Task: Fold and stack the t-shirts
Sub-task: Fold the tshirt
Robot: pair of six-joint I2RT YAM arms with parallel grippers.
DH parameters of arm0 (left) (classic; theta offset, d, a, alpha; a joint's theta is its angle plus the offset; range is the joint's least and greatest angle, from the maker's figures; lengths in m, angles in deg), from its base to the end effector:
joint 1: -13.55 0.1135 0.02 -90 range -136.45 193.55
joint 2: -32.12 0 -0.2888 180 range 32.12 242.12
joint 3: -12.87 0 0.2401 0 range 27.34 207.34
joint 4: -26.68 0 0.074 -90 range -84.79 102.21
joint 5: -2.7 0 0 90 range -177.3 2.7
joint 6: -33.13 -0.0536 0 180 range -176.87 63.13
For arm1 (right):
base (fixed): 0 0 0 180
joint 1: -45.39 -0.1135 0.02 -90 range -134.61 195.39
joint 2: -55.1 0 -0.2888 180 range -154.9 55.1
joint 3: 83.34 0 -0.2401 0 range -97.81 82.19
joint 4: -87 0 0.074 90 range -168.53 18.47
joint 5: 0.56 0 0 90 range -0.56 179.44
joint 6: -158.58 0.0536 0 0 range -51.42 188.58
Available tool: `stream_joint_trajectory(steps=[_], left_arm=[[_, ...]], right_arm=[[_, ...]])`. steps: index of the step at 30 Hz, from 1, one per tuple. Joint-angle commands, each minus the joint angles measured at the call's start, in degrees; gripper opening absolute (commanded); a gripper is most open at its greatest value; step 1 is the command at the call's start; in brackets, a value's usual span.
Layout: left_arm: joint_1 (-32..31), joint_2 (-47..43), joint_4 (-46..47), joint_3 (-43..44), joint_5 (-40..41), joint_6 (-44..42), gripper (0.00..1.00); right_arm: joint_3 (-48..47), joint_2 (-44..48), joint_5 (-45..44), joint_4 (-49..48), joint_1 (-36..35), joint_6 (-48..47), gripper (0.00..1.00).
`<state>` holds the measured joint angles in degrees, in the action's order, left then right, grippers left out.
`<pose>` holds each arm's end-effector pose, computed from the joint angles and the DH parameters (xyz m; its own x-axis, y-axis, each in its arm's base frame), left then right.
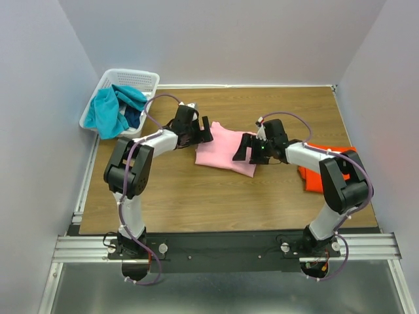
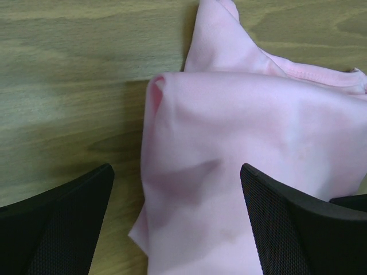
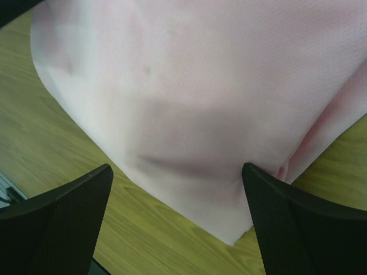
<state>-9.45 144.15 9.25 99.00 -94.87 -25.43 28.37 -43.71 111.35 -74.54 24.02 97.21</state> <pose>0.3993 -0.1772 0.1891 -0.7870 -0.2277 -0.5735 0.0762 0.8864 -0.4565 0.3208 0.1470 0.1836 -0.8880 0.1299 -0.4412 -0.1603 0.8117 0.5616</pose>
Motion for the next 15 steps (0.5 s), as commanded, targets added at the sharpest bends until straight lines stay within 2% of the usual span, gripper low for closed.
stream_joint_trajectory(steps=[1, 5, 8, 9, 13, 15], left_arm=[[-0.4, -7.6, -0.2, -2.6, 0.6, -0.7, 0.98], [-0.5, -17.9, -0.6, -6.2, 4.2, -0.2, 0.98], [-0.5, -24.2, -4.2, -8.5, 9.7, 0.8, 0.98], [-0.5, -25.9, -5.1, -9.0, 11.2, 1.2, 0.98], [-0.5, -35.3, -6.9, -14.2, 17.0, 4.0, 0.98], [-0.5, -40.5, -7.1, -16.0, 18.9, 4.5, 0.98]], right_arm=[[-0.4, 4.4, -2.0, 8.7, 0.4, -4.6, 1.0], [-0.8, 13.1, -5.8, 10.9, 0.4, -6.0, 1.0], [-0.7, 17.3, -14.4, 14.1, 0.4, -4.8, 1.0], [-0.6, 17.9, -14.4, 14.8, 0.4, -4.3, 1.0], [0.3, 18.1, -25.7, 16.7, 0.5, 0.5, 1.0], [-0.1, 16.6, -26.3, 16.8, 0.6, 2.7, 1.0]])
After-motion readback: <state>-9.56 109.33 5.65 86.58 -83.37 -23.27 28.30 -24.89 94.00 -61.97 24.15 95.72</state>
